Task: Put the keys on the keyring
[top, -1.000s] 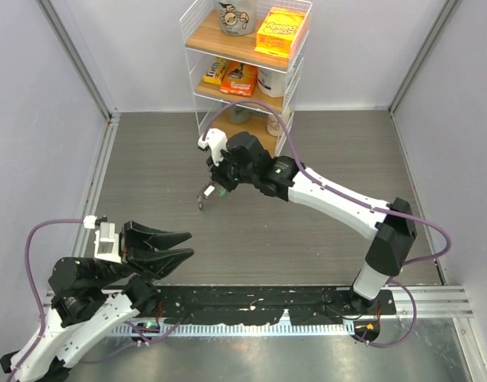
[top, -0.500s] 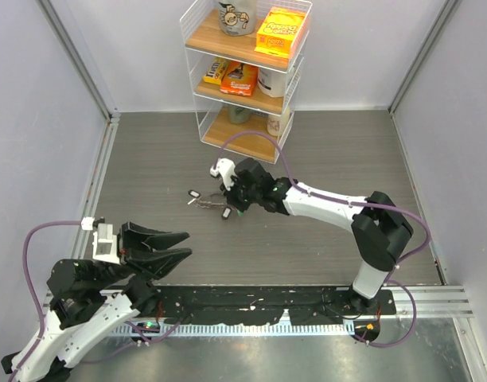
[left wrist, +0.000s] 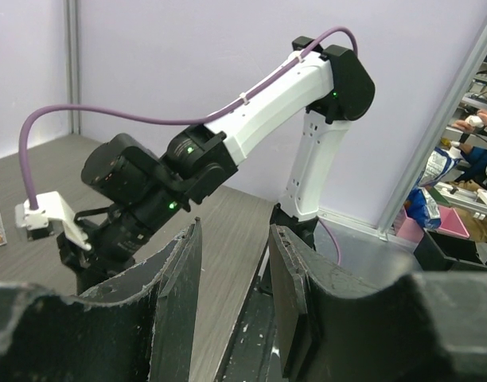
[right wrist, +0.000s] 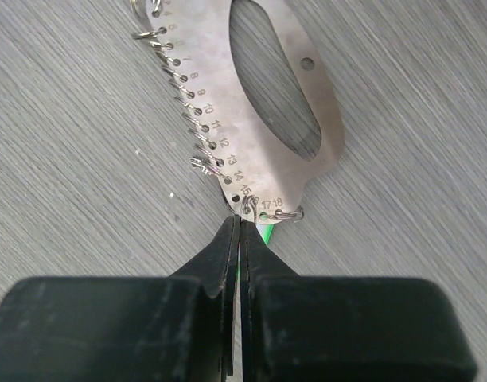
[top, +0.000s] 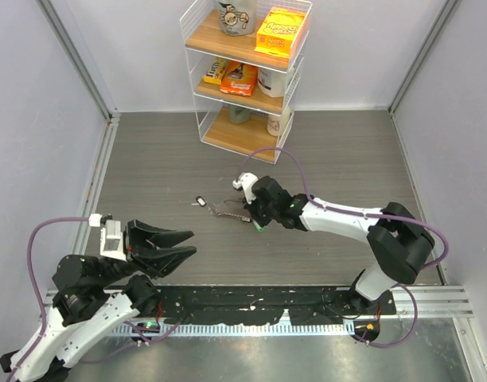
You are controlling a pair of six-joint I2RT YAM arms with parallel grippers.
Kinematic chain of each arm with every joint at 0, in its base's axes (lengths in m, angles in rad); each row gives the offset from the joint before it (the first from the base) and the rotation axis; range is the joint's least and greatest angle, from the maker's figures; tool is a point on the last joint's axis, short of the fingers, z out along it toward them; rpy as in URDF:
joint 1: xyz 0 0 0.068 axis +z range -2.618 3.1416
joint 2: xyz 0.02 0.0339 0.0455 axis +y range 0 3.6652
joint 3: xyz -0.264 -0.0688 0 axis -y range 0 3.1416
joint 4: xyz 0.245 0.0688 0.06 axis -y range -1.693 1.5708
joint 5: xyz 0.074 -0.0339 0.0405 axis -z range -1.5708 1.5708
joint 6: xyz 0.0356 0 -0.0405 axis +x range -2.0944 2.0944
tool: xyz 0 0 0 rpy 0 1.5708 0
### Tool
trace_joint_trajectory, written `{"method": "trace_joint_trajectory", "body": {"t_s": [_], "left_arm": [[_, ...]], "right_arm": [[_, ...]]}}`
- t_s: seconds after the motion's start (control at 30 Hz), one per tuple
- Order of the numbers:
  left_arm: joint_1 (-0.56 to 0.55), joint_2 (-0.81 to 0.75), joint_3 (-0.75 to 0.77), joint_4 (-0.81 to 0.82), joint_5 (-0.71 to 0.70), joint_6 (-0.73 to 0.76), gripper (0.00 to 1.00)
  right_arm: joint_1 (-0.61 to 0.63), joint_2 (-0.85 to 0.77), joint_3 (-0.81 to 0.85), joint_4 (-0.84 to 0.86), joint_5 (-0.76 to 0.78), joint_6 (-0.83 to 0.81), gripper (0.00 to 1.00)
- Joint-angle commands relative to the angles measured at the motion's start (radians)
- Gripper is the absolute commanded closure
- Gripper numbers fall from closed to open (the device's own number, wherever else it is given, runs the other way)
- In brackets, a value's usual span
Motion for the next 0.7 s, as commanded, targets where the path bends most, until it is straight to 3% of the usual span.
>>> {"method": "trace_joint_trajectory", "body": {"t_s": [0.0, 0.1, 0.2, 0.47, 0.53, 0.57, 0.67], "left_arm": [[-0.001, 0.013, -0.012, 0.043, 0.005, -0.013, 0.56], [0.000, 0.008, -0.021, 0.037, -0.021, -0.012, 0.56], [0.000, 0.008, -0.029, 0.032, -0.035, -0.010, 0.55], [0.000, 0.036, -0.007, -0.024, -0.102, 0.007, 0.54], [0.000, 0.050, 0.006, -0.038, -0.118, 0.013, 0.53], [0.000, 0.060, 0.014, -0.052, -0.131, 0.017, 0.52], [0.000, 0.083, 0.039, -0.099, -0.187, 0.033, 0.49]], "right_arm": [[-0.018, -0.115, -0.056, 0.013, 0.072, 0.088, 0.95], [-0.027, -0.187, -0.128, 0.037, 0.063, 0.139, 0.90], [-0.029, -0.240, -0.173, 0.047, 0.094, 0.162, 0.71], [-0.041, -0.428, -0.120, -0.038, 0.158, 0.153, 0.44], [-0.041, -0.479, -0.081, -0.067, 0.149, 0.154, 0.30], [-0.041, -0.491, -0.070, -0.076, 0.141, 0.157, 0.05], [-0.041, -0.562, -0.017, -0.099, 0.158, 0.172, 0.05]]}}
